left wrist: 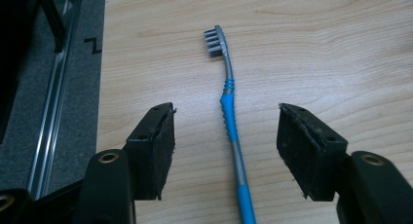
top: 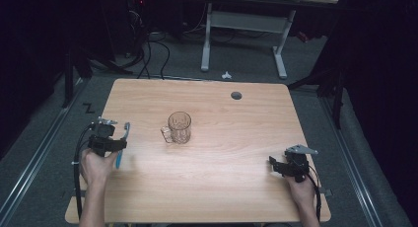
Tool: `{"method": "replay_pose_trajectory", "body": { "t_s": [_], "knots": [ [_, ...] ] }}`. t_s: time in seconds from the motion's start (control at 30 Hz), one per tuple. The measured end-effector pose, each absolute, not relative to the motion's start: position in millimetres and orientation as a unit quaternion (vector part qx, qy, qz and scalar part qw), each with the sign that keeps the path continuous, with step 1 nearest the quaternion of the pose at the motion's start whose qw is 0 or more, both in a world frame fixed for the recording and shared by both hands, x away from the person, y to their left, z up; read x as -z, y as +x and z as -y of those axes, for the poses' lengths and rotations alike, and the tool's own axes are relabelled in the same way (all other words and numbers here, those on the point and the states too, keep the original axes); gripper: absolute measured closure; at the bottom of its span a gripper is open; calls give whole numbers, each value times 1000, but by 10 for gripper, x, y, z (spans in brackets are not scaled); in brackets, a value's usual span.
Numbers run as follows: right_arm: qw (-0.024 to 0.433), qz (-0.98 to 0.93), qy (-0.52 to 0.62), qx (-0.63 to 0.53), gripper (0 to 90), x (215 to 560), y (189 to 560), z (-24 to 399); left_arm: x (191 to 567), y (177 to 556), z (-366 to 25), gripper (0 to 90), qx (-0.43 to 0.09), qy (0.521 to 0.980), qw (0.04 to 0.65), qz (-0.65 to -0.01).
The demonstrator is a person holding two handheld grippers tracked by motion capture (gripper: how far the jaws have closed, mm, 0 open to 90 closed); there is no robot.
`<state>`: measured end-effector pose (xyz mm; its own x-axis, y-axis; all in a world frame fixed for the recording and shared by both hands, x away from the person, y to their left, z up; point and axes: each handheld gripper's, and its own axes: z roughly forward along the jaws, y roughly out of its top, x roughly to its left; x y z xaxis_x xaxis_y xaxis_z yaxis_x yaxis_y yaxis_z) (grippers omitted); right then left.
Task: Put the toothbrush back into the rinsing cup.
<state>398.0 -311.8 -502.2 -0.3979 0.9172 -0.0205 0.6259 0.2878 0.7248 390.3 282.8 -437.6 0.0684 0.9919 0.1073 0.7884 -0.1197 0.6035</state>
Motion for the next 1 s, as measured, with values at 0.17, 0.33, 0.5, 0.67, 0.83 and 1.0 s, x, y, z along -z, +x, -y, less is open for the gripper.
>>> {"method": "replay_pose_trajectory", "body": {
  "t_s": [0.17, 0.33, 0.5, 0.67, 0.83, 1.0],
  "knots": [
    [224, -770, 501, -325, 288, 5022, 3980, 3118, 4385, 3931, -2851, 390, -246, 696, 202, -643],
    [225, -771, 500, -324, 288, 5022, 3981, 3118, 4399, 3984, -2880, 405, -237, 692, 196, -652],
    [225, -770, 501, -325, 288, 5022, 3981, 3118, 4403, 4018, -2900, 421, -231, 691, 196, -656],
    [225, -770, 500, -325, 288, 5022, 3981, 3118, 4436, 4047, -2939, 429, -226, 691, 187, -661],
    [225, -770, 501, -325, 288, 5022, 3982, 3117, 4458, 4091, -2942, 457, -220, 697, 180, -658],
    [225, -770, 501, -324, 288, 5023, 3982, 3116, 4427, 4151, -2901, 471, -220, 705, 178, -651]
  ]
}}
